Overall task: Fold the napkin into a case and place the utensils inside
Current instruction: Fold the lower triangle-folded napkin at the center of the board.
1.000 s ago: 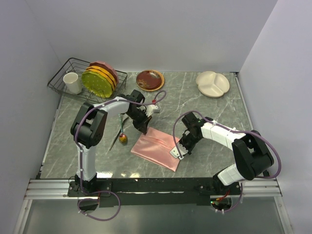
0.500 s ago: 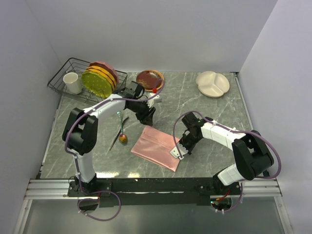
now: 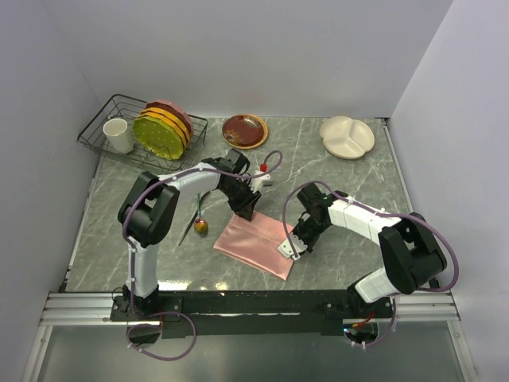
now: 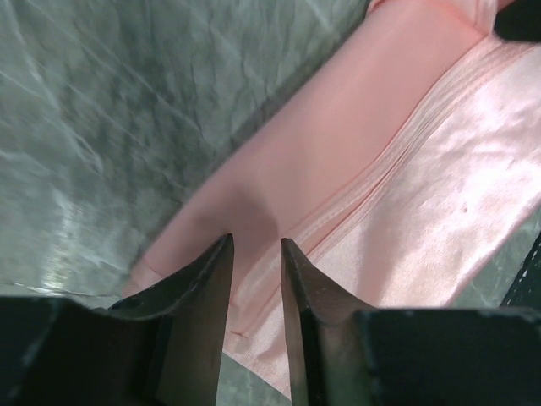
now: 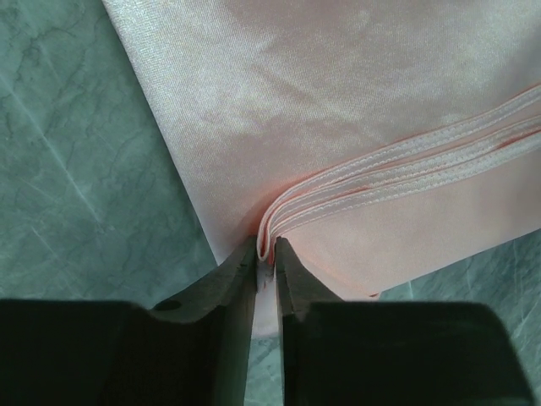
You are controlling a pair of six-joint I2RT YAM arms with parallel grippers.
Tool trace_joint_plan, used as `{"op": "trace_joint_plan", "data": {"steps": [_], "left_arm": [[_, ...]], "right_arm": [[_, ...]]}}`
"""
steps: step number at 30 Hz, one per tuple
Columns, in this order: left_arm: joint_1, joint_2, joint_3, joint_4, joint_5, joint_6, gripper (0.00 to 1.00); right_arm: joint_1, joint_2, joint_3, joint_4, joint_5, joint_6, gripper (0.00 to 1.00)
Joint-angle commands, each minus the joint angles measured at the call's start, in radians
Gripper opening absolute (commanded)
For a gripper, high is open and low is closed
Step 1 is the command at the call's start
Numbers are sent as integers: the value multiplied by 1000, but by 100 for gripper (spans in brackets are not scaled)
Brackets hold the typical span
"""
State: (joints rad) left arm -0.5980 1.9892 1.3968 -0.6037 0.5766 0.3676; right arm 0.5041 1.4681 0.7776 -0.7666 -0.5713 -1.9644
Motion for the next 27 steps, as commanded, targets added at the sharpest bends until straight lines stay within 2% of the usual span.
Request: {"op": "trace_joint_plan", "data": {"steps": [1,2,6,11,15,16,19,20,22,23,25,27], "left_arm": [[-8,-12,-51,-4,-5,-15,34],[-9,-16,-73,-2,-4,-15,33],[-10,-21,-101,1,-8,-25,33],[-9,-15,-111,15,-8,-47,32],[-11,-6,-111,16,2,-59,32],[-11,-6,-111,16,2,-61,32],[-11,-3,-108,19,-1,-59,32],[-10,-4,-108,18,2,-59,32],[-11,-6,-110,22,-1,-61,32],[-11,-6,-110,21,-1,-62,32],[-11,-6,-111,25,-1,-68,31],[-11,-9,-113,28,-3,-78,31]], "right_arm": [[-15,-54,20,-54,-44,-350,38],[-21,-63,28,-59,-50,-328,47],[-42,-124,31,-27,-87,-184,60],[-70,-247,41,-48,-133,109,64],[-143,-311,72,-102,-235,303,64],[-174,-322,77,-100,-248,353,64],[-231,-293,107,4,-289,658,55],[-245,-275,120,73,-298,826,48],[-268,-194,182,104,-320,968,42],[-282,-165,208,116,-322,1106,39],[-286,-82,273,106,-315,1279,36],[-291,-33,301,85,-302,1382,36]]}}
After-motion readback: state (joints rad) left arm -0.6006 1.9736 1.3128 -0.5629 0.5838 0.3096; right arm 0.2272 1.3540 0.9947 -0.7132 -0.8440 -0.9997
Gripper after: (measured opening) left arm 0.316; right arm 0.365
